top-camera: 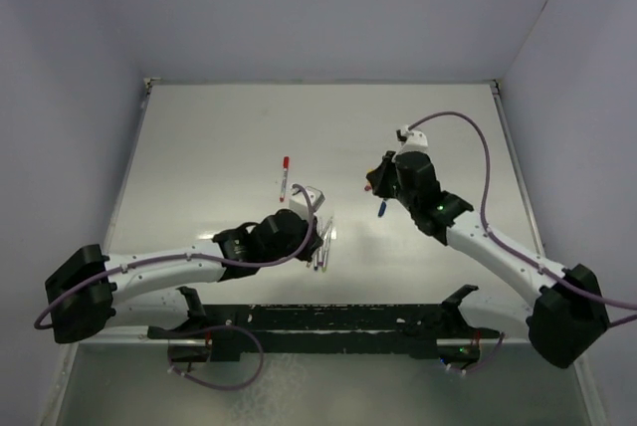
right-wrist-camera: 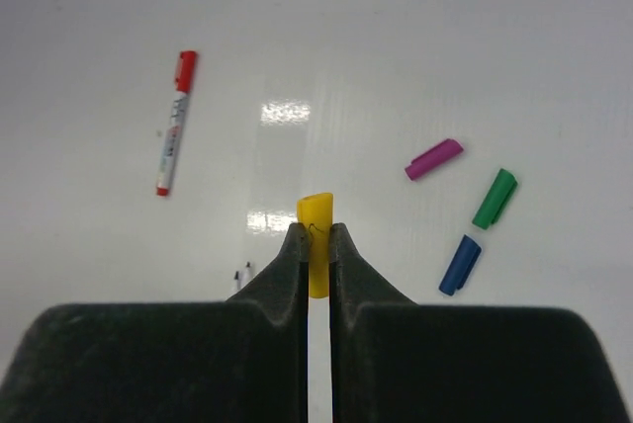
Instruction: Insert the pens into the pen caps
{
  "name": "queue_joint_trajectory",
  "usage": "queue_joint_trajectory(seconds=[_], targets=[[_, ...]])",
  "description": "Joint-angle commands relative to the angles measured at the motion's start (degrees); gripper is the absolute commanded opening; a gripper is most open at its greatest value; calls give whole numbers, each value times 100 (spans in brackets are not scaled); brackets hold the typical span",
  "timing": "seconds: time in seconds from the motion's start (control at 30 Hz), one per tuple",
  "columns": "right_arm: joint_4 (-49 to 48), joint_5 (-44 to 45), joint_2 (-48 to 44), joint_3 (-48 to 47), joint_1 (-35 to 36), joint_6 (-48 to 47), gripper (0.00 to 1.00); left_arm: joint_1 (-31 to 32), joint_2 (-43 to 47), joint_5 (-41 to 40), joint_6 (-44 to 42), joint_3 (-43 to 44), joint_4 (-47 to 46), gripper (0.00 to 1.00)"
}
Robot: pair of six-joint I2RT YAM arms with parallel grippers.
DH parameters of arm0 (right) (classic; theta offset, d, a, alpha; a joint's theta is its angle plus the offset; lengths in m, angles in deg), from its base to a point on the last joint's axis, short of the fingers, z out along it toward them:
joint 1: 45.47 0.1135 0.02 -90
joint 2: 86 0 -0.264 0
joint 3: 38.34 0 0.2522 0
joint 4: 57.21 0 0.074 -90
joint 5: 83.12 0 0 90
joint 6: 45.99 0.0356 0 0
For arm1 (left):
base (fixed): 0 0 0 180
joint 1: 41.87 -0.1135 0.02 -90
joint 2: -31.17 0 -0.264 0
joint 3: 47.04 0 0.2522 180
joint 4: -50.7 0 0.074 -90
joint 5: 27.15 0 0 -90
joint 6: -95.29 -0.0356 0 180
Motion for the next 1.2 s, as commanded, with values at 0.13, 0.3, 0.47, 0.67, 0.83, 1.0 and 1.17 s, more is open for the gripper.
queue_joint_trajectory(seconds=[0.13,0.3,0.47,0.67,0.83,1.0,1.17], targets=[[-1839,-812,-1391,982,13,-181,0,12,-82,810,-254,-220,-2526,0],[-3014,-1125,-1948,1515,11,-241,0,12,-70,953,-249,-397,-3737,0],[-4016,-1274,-2105,1855,19,-187,0,6,-102,964,-118,-460,-4380,0],[-4771,-1339,-1946,2053,10,152,0,3,-133,848,-4,-436,-4542,0],[-4960,-1443,-1811,2066,19,435,0,3,-156,735,-45,-333,-4442,0],[-5146,-1543,-1822,2136,18,738,0,2,-163,628,-91,-265,-4288,0],[-5196,-1653,-1886,2168,13,876,0,3,-112,502,-116,-271,-4238,0]])
